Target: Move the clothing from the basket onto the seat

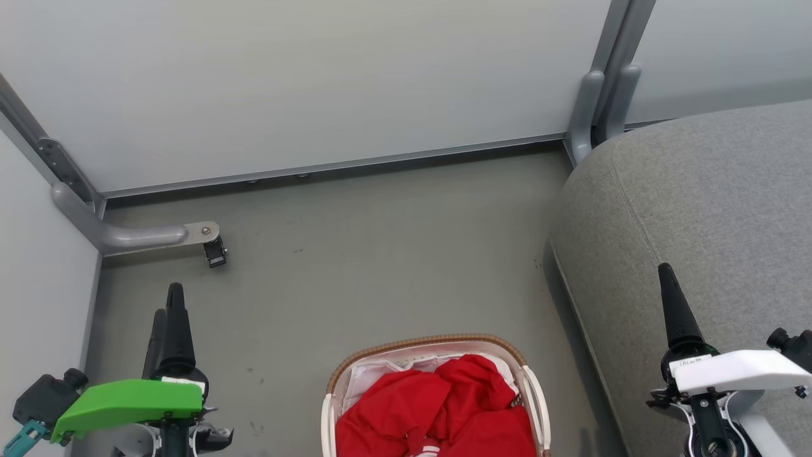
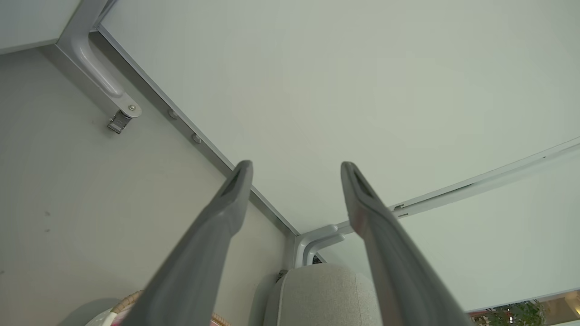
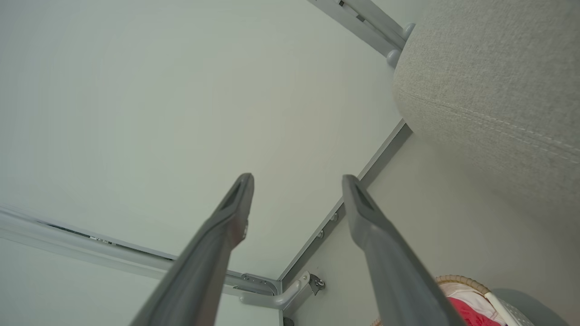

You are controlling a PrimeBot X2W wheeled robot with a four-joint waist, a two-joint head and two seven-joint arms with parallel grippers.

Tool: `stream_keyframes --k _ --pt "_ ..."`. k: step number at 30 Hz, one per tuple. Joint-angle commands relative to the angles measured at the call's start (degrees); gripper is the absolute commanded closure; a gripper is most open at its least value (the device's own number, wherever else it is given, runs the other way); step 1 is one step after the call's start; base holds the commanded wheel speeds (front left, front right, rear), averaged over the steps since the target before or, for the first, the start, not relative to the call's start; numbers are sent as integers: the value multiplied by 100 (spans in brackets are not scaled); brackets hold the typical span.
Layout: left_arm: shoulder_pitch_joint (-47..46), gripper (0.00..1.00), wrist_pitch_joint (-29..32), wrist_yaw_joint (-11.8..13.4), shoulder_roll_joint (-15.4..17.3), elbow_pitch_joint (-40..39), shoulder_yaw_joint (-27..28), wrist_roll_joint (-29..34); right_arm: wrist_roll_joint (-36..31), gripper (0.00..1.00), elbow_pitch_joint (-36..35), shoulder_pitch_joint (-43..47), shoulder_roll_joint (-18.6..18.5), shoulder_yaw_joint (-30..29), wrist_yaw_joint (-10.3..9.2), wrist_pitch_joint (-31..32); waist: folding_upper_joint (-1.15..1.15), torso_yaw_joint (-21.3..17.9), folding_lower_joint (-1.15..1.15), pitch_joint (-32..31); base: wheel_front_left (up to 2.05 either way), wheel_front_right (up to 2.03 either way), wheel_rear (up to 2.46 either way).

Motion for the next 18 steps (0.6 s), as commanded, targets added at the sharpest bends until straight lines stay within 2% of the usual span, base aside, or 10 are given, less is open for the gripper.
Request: stream_keyframes --k 1,11,18 --pt "20 0 -65 12 35 -108 -31 286 -324 0 -109 24 0 -70 1 -17 0 0 0 -1 0 0 0" --pt "138 0 -267 212 42 -176 -251 1672 -1708 0 -161 100 171 -146 2 -22 0 10 0 -1 0 0 0" --pt "217 0 -385 243 47 -72 -243 2241 -2591 0 -119 133 273 -106 2 -24 0 27 0 3 0 0 0"
